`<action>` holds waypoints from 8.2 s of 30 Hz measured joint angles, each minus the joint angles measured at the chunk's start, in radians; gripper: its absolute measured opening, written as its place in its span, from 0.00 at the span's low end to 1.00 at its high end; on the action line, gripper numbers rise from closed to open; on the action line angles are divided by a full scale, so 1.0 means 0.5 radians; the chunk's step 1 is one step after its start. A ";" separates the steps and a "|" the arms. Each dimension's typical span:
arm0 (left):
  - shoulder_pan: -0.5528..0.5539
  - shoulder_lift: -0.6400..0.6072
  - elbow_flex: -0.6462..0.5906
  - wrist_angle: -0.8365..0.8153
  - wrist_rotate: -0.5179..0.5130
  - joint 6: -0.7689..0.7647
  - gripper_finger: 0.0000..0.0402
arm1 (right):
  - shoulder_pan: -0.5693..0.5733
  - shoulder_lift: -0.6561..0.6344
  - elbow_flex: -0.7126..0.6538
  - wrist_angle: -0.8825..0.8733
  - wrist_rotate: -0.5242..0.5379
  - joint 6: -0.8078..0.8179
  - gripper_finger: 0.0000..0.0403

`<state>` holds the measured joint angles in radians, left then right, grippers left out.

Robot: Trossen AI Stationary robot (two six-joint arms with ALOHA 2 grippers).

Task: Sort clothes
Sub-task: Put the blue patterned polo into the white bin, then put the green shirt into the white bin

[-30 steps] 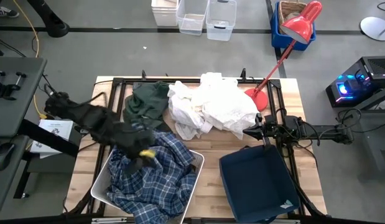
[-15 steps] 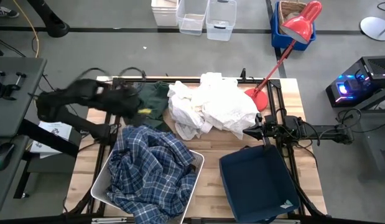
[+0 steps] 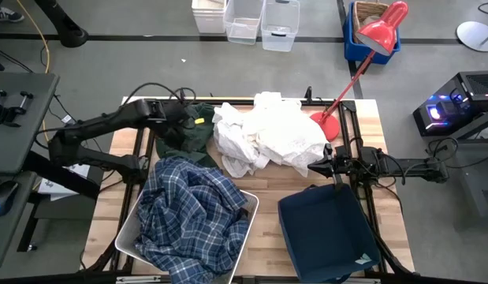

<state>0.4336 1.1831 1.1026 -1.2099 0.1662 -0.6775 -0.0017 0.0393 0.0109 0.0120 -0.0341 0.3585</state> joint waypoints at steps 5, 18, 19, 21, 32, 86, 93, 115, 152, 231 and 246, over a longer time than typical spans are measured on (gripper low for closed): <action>0.025 -0.002 -0.234 0.208 0.280 -0.082 0.37 | 0.000 0.000 0.000 0.000 0.000 0.000 0.00; -0.173 -0.002 -0.673 0.489 0.724 -0.284 0.39 | -0.001 0.000 0.000 0.000 0.001 0.000 0.00; -0.199 -0.002 -0.669 0.512 0.748 -0.269 0.35 | 0.000 0.000 0.000 0.000 0.000 0.000 0.00; -0.255 -0.002 -0.644 0.545 0.811 -0.267 0.24 | -0.001 0.000 0.000 0.000 0.000 0.000 0.00; -0.642 -0.002 -0.249 0.574 1.126 -0.176 0.01 | 0.000 0.000 0.000 0.000 0.000 0.000 0.00; -2.568 1.242 0.409 0.650 -0.183 -0.744 0.00 | -0.001 0.001 -0.001 0.000 0.001 0.000 0.00; -2.367 1.643 0.428 0.744 -0.010 -0.546 0.00 | -0.001 0.000 -0.001 -0.001 0.000 0.000 0.00; -1.966 0.806 0.456 0.579 0.078 -0.301 0.33 | -0.001 0.001 0.000 0.000 0.001 0.000 0.00; 0.652 0.726 0.078 0.447 -0.475 0.966 0.49 | 0.000 0.000 0.000 0.000 0.001 0.000 0.00; -1.123 -0.453 0.409 2.059 -0.107 0.632 0.00 | -0.001 0.001 -0.001 0.000 0.000 0.000 0.00; -1.559 -0.491 0.414 1.811 0.196 -0.005 0.00 | -0.001 0.000 -0.001 0.000 0.001 0.000 0.00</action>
<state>-0.3459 0.9374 1.3094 -0.3044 0.2644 -0.6798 -0.0021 0.0395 0.0105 0.0120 -0.0338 0.3585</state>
